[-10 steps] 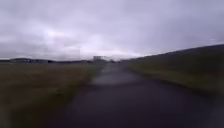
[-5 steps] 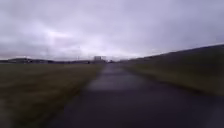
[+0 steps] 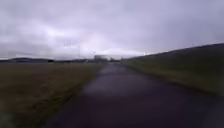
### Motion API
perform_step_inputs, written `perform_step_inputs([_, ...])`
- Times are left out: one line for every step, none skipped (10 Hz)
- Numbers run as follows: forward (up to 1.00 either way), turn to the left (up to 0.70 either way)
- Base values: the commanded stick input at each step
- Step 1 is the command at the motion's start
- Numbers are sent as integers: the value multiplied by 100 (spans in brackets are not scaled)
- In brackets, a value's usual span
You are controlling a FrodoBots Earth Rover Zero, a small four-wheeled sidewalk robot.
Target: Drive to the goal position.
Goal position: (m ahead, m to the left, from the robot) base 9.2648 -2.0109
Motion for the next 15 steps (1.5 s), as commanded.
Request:
perform_step_inputs([100,0])
perform_step_inputs([100,0])
perform_step_inputs([100,0])
perform_step_inputs([100,0])
perform_step_inputs([100,0])
perform_step_inputs([100,0])
perform_step_inputs([100,-17])
perform_step_inputs([100,-27])
perform_step_inputs([100,-33])
perform_step_inputs([100,-32])
perform_step_inputs([100,-4])
perform_step_inputs([100,-4])
perform_step_inputs([100,-3])
perform_step_inputs([100,-2])
perform_step_inputs([100,0])
